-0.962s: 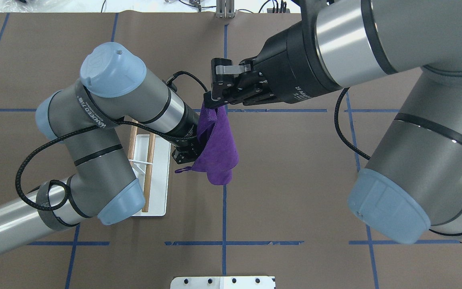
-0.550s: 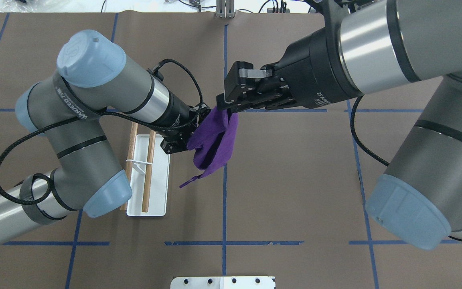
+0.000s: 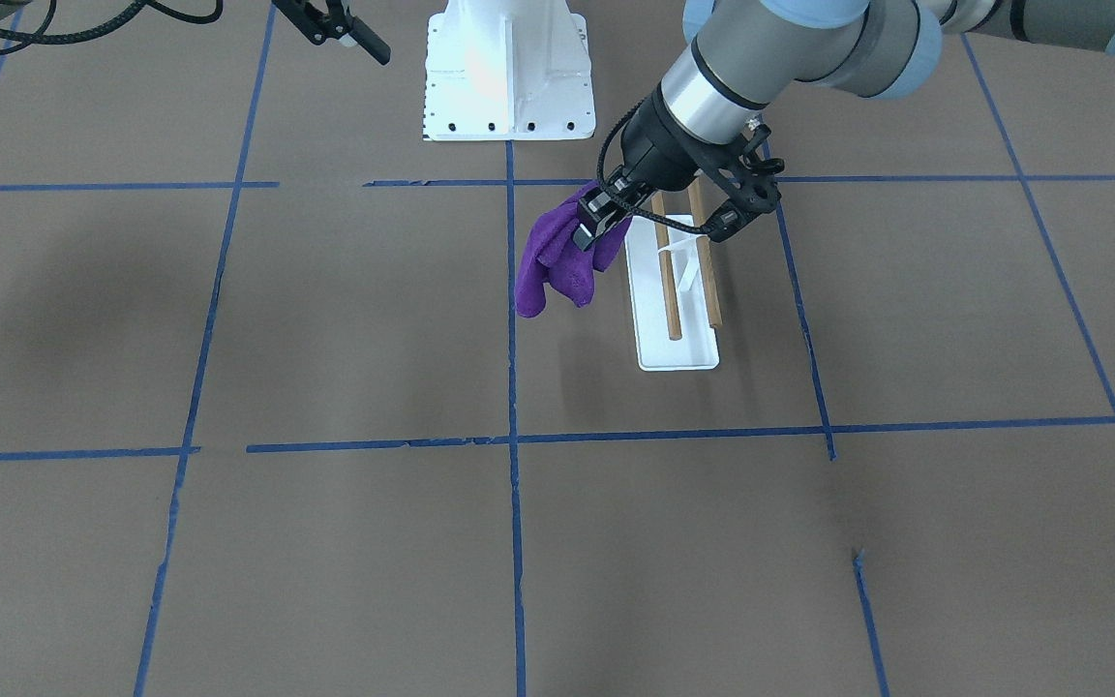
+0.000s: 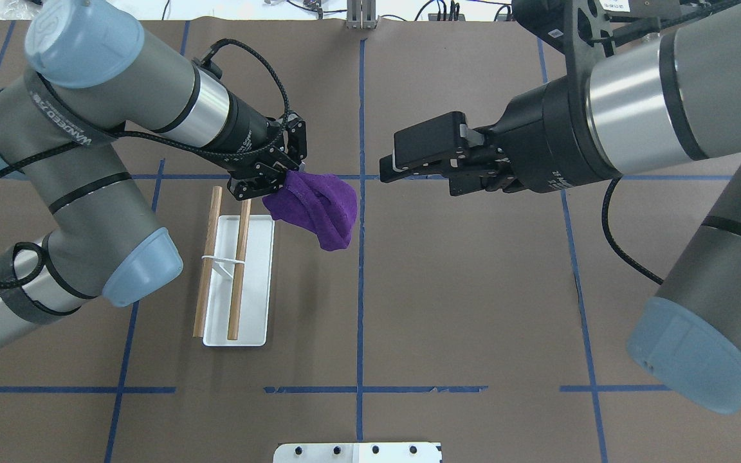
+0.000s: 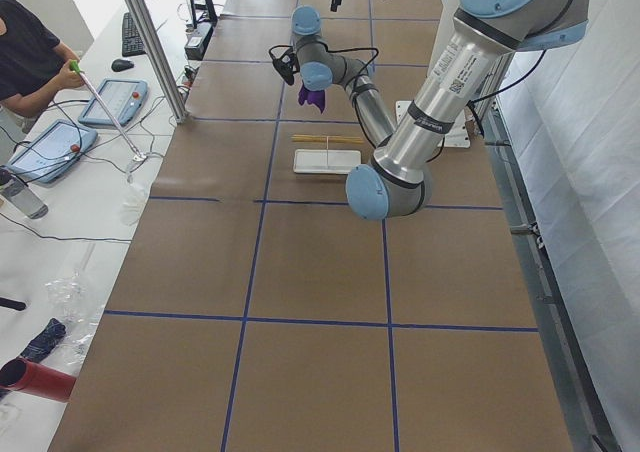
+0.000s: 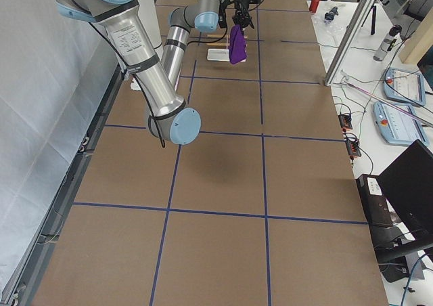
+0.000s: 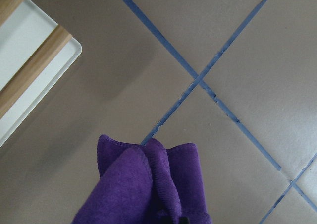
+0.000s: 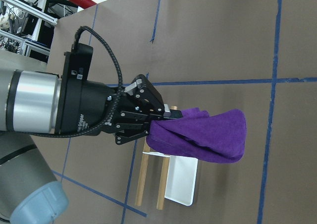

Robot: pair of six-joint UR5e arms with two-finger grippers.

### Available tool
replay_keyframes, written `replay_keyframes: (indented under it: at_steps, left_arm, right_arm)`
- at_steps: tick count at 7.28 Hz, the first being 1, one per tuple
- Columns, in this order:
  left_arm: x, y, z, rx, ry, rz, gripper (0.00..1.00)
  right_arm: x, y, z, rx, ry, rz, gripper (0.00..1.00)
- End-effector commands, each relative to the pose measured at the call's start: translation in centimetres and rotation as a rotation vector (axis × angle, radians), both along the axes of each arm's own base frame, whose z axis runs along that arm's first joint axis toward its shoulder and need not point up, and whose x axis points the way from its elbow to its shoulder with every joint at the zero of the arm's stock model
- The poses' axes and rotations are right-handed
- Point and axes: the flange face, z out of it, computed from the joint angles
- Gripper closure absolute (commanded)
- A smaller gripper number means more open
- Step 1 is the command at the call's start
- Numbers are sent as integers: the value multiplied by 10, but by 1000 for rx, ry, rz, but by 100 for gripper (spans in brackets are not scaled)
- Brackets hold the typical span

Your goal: Hang towel on rack

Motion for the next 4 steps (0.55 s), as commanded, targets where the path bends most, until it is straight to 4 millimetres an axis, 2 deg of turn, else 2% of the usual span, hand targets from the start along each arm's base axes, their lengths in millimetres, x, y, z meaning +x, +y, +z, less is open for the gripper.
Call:
replay_keyframes:
  at_steps: [1,2,4]
  left_arm:
    - [-28,9,54,64,82,-122,100]
    - [-45,24,90,55,202,-149,100]
    - [-45,33,114,88,170,-168,100]
  right_arm:
    - [15,-2,25,-28,30,27,0]
    - [20,-8,35,-45,48,45,0]
    - [27,-16,47,-65,67,70,0]
